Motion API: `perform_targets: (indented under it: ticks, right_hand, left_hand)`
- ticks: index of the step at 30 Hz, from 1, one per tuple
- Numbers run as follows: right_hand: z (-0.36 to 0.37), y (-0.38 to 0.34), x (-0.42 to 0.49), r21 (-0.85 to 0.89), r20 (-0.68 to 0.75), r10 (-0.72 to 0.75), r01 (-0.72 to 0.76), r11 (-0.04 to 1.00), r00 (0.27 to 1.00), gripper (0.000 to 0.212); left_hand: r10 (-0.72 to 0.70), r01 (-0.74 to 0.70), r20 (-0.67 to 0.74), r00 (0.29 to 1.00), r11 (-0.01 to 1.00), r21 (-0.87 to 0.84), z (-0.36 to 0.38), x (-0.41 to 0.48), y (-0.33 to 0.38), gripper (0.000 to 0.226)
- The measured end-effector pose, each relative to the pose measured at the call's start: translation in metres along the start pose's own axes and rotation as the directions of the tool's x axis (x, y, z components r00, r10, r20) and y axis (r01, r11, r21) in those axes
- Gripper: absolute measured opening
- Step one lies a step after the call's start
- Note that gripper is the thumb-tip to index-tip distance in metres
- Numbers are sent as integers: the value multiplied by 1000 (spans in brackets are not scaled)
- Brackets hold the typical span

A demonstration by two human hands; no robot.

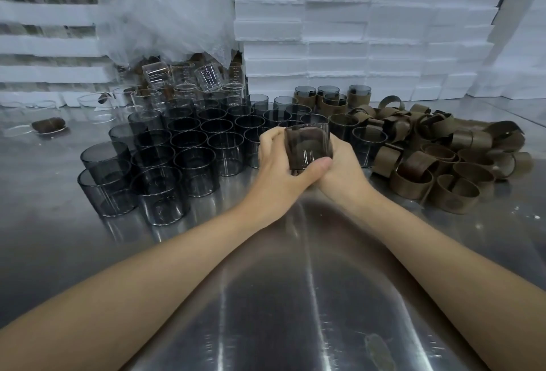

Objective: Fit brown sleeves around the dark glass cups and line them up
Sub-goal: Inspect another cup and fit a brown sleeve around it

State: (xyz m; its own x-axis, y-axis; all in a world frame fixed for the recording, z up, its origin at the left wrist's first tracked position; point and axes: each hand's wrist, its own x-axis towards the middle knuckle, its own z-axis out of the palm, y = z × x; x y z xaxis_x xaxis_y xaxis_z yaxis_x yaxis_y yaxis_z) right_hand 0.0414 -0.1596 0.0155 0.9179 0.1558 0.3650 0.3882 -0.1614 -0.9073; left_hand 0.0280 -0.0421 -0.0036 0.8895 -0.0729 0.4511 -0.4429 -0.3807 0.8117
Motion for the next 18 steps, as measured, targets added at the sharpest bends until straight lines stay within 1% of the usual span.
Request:
perform_targets:
  ticks: [2,4,6,9,10,11,12,13,14,15,16,17,18]
  right_hand:
    - [0,-1,0,-21,4,5,-5,1000,1000,16]
    - [1,3,-1,-65,11,10,-9,998,1000,16]
    - [-1,7,-1,-140,-1,17,-17,990,1000,6]
    - [-6,9,-2,-256,-60,12,-27,966,998,11]
    - [-7,9,-2,-303,-78,-9,-15,953,997,7]
    - [-7,7,-3,-338,-94,-45,10,941,995,13]
    - [-7,4,-5,-345,-114,-84,40,938,990,25]
    - [-5,1,-7,-306,-145,-108,59,950,984,34]
    - [-4,-1,-7,-217,-182,-102,61,974,978,41]
    - [-3,-5,-6,-75,-211,-54,38,996,976,44]
    - [-1,-10,-5,93,-216,14,6,996,976,44]
    - [2,-14,-5,249,-190,66,-17,968,980,40]
    - [5,-16,-5,357,-165,89,-25,934,982,36]
  left_hand:
    - [22,-22,5,1000,998,-53,0,-1,2,73]
    - [48,-47,7,999,996,-82,0,-2,3,76]
    - [68,-65,26,997,993,-94,0,-3,1,73]
    - [67,-61,55,996,992,-110,-2,-2,0,68]
    - [59,-53,37,998,988,-148,-2,-2,1,65]
    - [48,-52,-24,999,977,-204,-1,-2,1,62]
    - [28,-59,-120,992,963,-264,0,-1,1,60]
    - [-4,-66,-224,975,950,-306,0,1,-1,58]
    - [-41,-63,-306,951,944,-322,-1,3,-2,56]
    - [-69,-50,-350,934,946,-320,-2,5,-3,54]
    - [-87,-28,-359,929,952,-305,-3,6,-3,54]
    - [-87,-13,-343,935,960,-279,-4,7,-4,56]
    - [-61,-14,-305,950,971,-239,-3,7,-5,59]
